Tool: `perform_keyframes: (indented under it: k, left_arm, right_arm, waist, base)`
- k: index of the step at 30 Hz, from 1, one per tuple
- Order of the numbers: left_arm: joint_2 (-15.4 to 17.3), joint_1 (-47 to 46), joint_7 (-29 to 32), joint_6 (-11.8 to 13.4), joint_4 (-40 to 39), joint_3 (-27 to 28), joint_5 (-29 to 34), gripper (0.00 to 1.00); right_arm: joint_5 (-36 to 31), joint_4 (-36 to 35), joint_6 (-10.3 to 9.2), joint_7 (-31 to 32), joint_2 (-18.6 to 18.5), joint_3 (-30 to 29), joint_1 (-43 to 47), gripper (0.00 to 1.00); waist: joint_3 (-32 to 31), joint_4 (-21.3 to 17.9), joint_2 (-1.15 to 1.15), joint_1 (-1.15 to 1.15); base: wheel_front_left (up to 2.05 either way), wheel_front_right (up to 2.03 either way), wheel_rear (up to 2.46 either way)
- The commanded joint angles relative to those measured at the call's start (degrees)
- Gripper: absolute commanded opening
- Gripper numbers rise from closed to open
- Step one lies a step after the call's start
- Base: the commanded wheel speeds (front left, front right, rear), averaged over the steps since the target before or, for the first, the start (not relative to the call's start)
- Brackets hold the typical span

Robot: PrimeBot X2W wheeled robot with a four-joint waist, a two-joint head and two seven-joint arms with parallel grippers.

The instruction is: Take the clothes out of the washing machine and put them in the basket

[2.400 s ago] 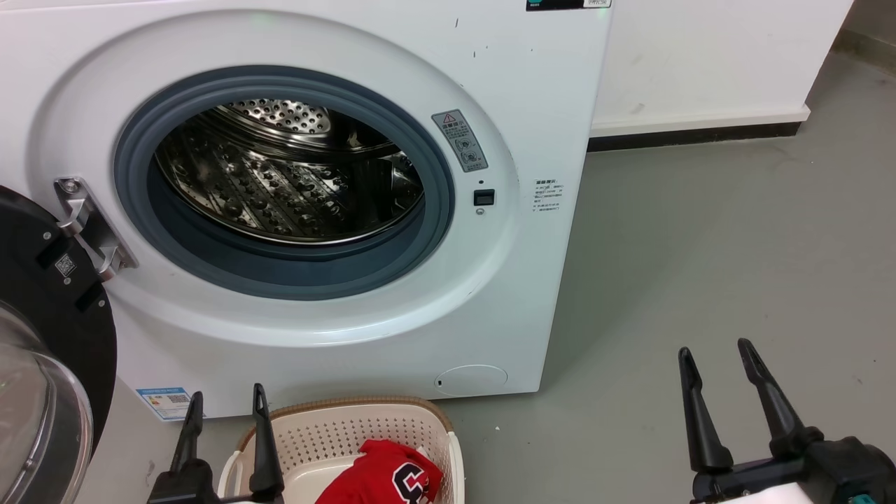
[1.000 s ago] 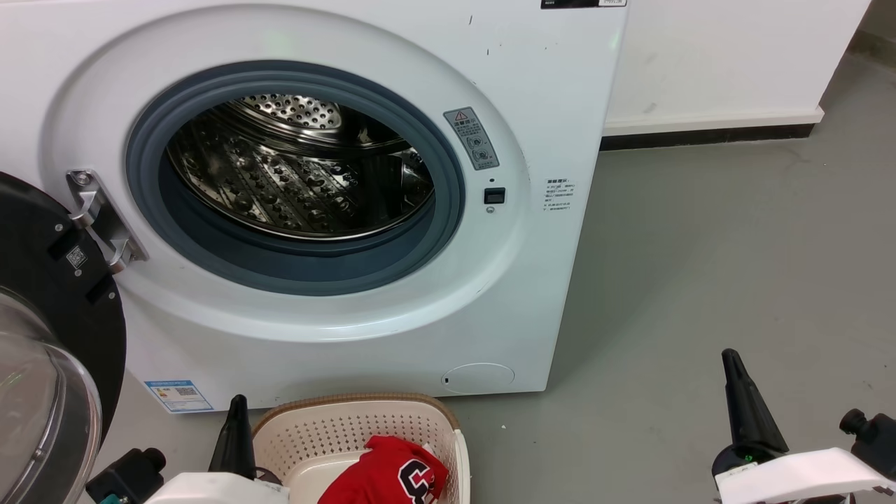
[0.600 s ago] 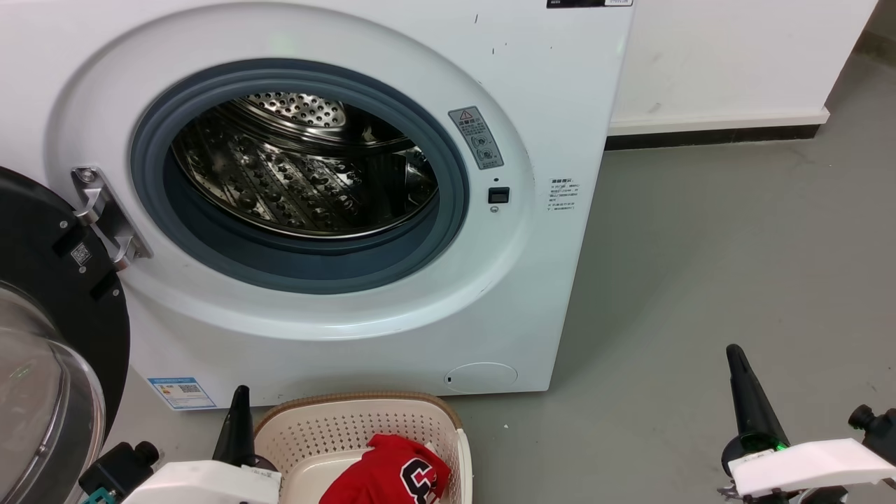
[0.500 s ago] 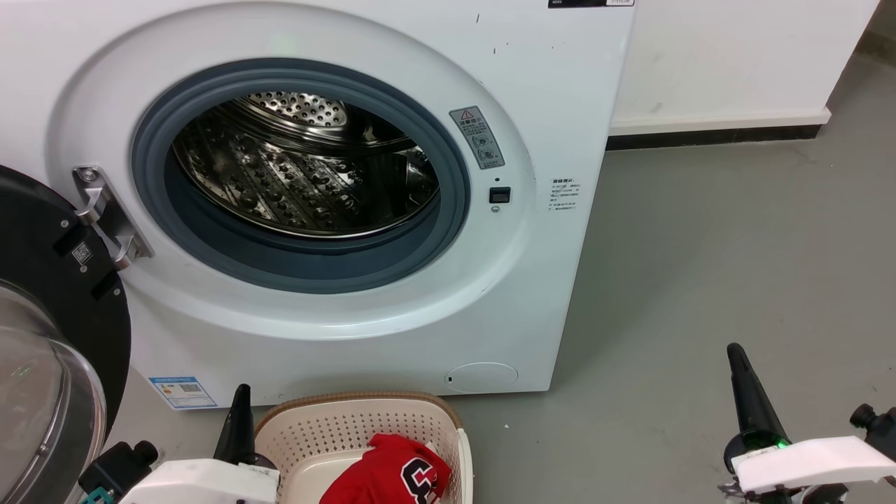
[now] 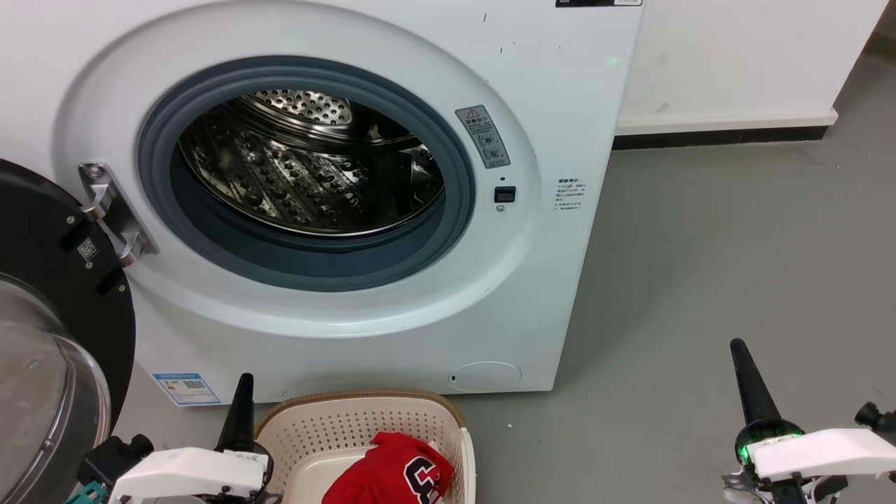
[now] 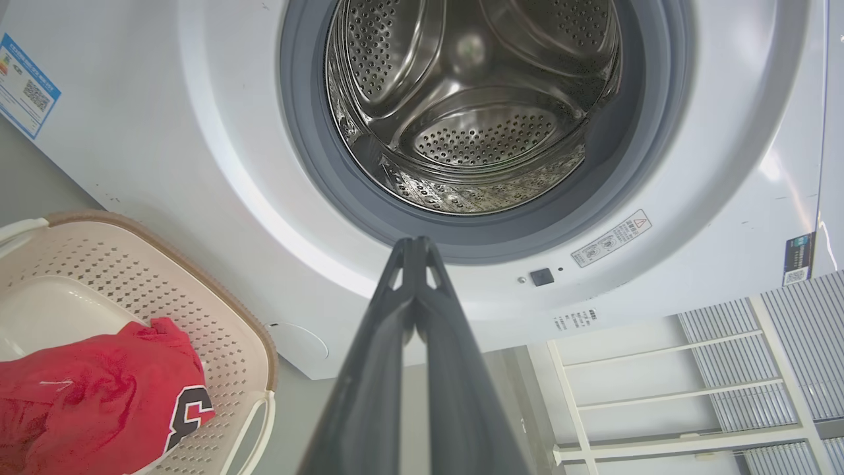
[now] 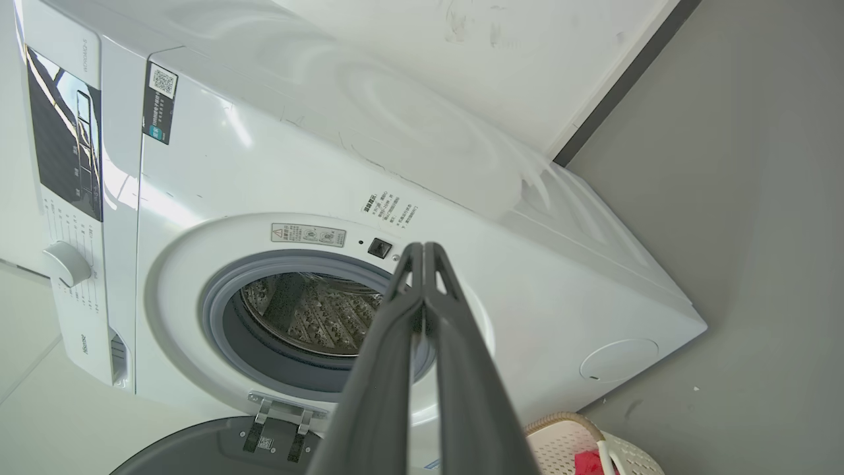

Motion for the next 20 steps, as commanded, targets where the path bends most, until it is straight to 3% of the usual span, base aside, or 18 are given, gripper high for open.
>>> perform_keyframes:
  k: [1, 20]
  left_arm:
    - [0.33, -1.58, 0.79, -0.67, -0.01, 0.39, -3.03, 0.00]
    - [0.23, -3.52, 3.51, -2.47, 1.52, 1.34, -13.73, 0.00]
  right_arm:
    - [3.06, 0.29, 0.00, 0.77, -0.34, -0.42, -1.78, 0.00]
    - [13.59, 2.55, -0.01, 3.49, -0.22, -1.76, -3.58, 0.00]
  waist:
    - [0.03, 0.14, 0.00, -0.01]
    - [0.18, 0.84, 0.00, -0.01]
  base:
    - [0.00, 0.00, 0.00]
    - [0.00, 0.00, 0.00]
